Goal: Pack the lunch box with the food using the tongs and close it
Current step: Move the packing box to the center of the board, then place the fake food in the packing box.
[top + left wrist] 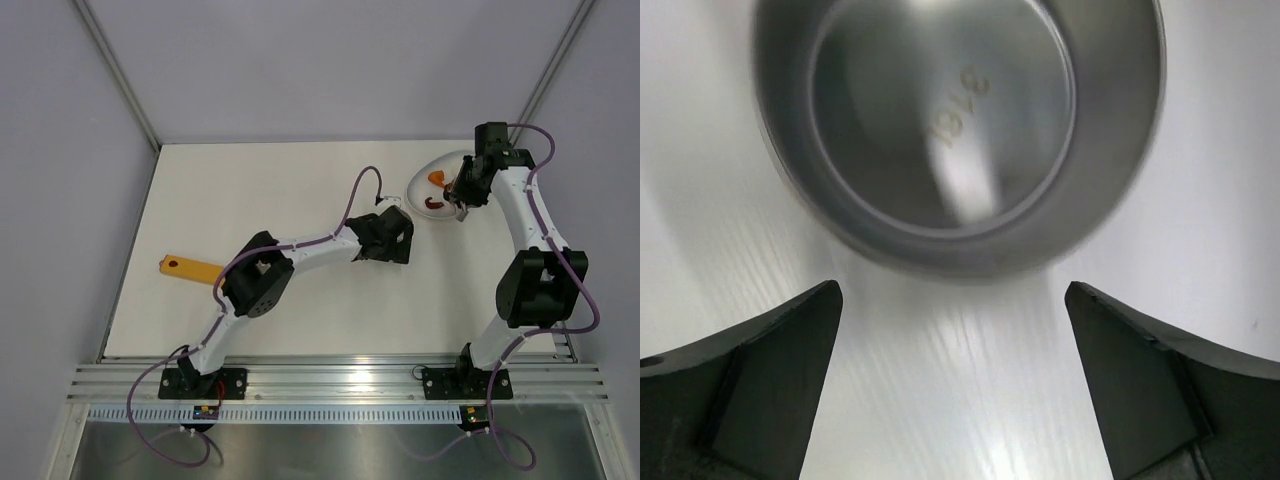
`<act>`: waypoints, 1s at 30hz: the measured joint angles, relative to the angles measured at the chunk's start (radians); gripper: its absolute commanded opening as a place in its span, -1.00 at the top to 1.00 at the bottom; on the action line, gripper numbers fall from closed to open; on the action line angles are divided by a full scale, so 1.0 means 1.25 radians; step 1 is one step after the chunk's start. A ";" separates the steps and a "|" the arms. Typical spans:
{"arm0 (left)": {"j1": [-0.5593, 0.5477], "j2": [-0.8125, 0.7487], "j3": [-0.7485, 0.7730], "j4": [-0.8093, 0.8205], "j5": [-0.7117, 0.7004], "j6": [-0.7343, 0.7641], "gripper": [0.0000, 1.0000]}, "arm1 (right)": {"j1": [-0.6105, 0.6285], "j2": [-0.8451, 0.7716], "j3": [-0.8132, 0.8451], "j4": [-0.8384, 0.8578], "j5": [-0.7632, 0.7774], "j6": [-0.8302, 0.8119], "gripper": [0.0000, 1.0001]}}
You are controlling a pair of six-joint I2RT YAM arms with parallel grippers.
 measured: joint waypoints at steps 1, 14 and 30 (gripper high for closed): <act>-0.004 -0.021 -0.026 0.003 0.015 0.013 -0.97 | 0.000 -0.006 -0.004 0.000 -0.002 0.000 0.42; 0.049 -0.427 -0.254 0.015 0.111 0.087 -0.98 | 0.046 -0.052 -0.022 0.007 -0.040 0.003 0.40; 0.168 -0.699 -0.503 -0.074 0.079 0.078 -0.98 | 0.262 -0.130 -0.166 0.031 -0.033 0.031 0.40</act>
